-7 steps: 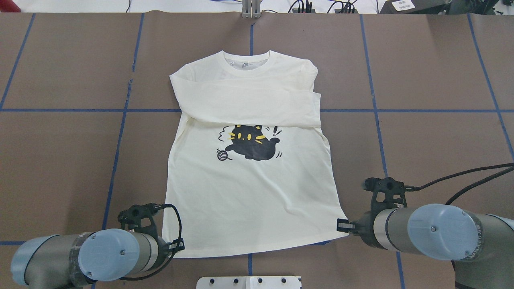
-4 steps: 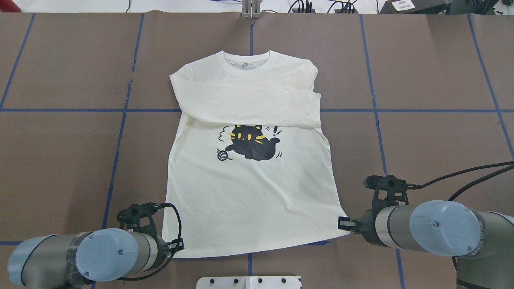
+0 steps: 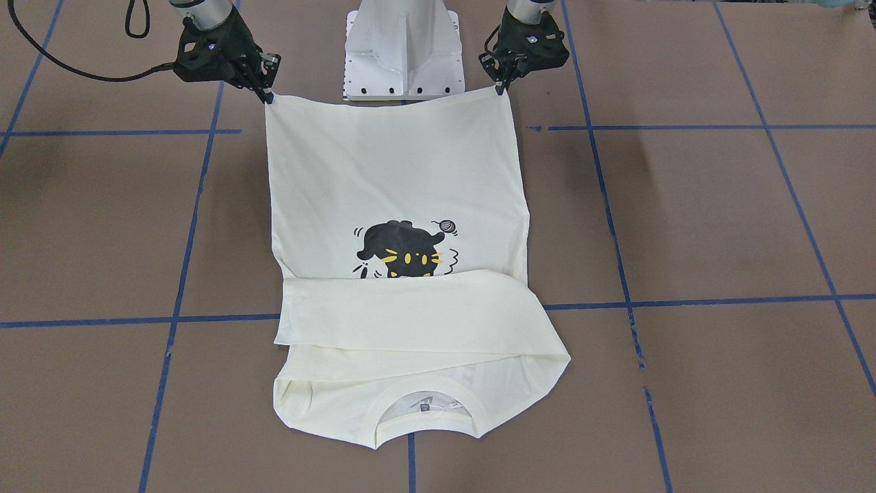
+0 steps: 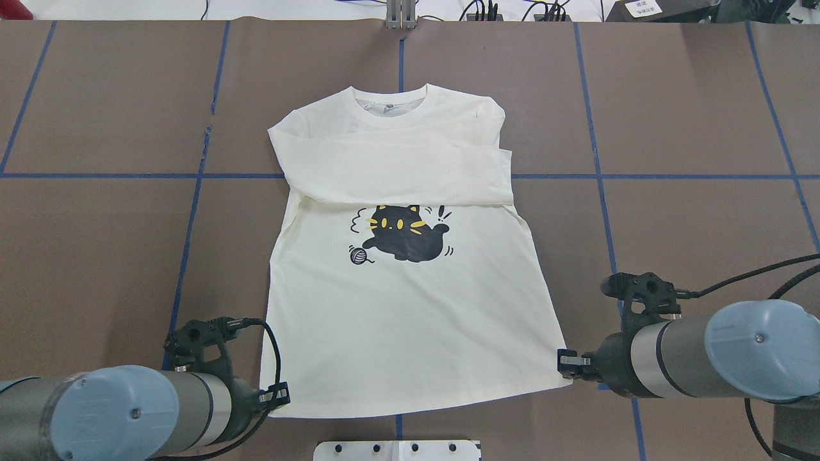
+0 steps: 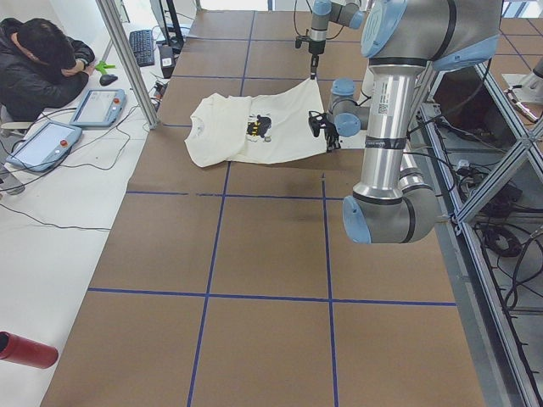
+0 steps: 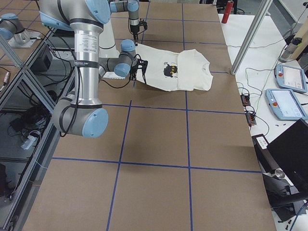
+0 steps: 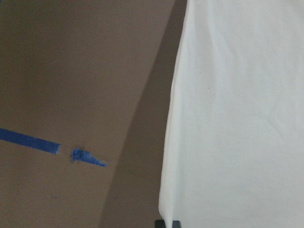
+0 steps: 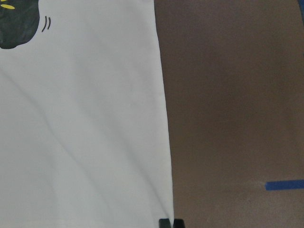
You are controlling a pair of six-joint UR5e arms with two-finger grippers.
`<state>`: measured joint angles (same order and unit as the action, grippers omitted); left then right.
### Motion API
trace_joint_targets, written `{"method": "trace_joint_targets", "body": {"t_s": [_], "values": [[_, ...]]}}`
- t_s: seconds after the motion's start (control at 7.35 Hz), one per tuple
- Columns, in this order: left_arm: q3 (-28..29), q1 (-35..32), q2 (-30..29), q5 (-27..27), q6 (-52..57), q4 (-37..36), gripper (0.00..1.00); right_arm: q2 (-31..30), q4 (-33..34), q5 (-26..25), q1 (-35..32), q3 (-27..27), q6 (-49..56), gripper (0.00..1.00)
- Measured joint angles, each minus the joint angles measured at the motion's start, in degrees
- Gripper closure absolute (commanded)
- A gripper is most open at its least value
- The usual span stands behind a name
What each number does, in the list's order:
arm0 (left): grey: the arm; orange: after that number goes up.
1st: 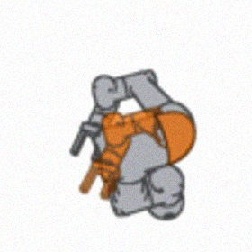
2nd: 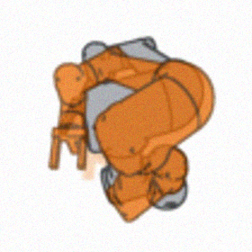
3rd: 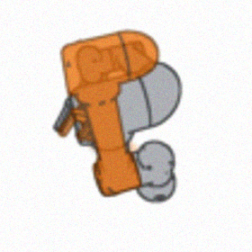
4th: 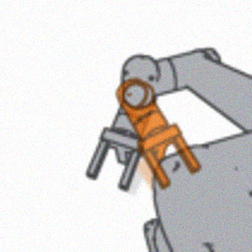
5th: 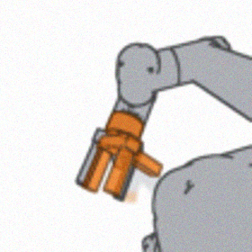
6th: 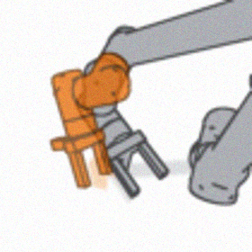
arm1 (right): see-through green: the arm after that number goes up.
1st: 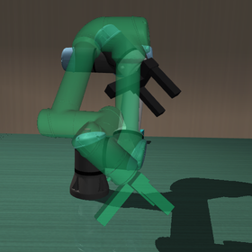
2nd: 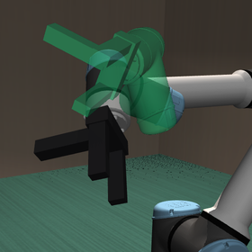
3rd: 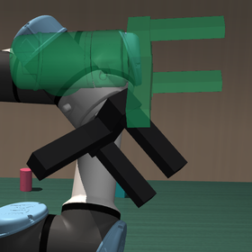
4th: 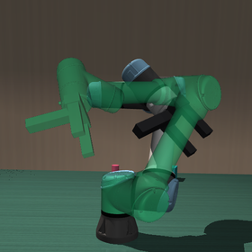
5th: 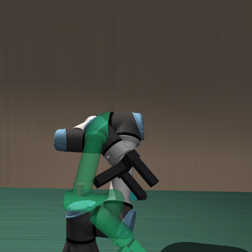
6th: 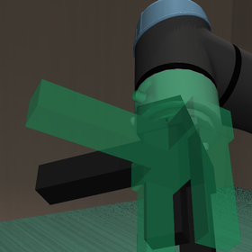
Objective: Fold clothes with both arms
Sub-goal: 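Grasp both hem corners with the left and right grippers, then lift the hem with both grippers and fold it toward the collar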
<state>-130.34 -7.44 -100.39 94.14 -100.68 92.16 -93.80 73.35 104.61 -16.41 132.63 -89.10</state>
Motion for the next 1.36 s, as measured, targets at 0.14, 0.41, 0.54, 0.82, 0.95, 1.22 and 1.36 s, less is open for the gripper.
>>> {"method": "trace_joint_targets", "body": {"t_s": [0.14,0.41,0.54,0.82,0.95,1.22,1.36], "values": [[-4.0,1.2,0.0,0.1,0.2,-3.2,1.0,-1.7,0.0,2.6,0.6,2.8,-0.1,1.0],[-8.0,3.7,0.1,0.2,1.1,-6.5,1.0,-4.5,0.0,6.4,2.0,6.5,-0.2,1.0],[-8.3,4.1,0.0,0.2,1.4,-6.9,1.0,-4.7,-0.1,6.9,2.5,6.7,-0.2,1.0],[-7.9,2.9,-0.2,0.4,1.9,-7.1,1.0,-2.3,-0.3,7.2,-0.2,5.1,0.3,1.0],[-7.8,0.7,-0.3,0.4,2.8,-7.1,1.0,-0.1,-0.3,7.3,-3.2,3.8,1.1,1.0],[-7.4,-6.5,-0.4,1.5,7.7,-7.1,1.0,3.9,-0.4,8.7,-11.7,0.1,6.7,1.0],[-6.7,-11.2,-1.2,3.3,10.0,-7.0,1.0,6.3,-0.4,10.6,-16.4,-2.4,9.6,1.0]]}}
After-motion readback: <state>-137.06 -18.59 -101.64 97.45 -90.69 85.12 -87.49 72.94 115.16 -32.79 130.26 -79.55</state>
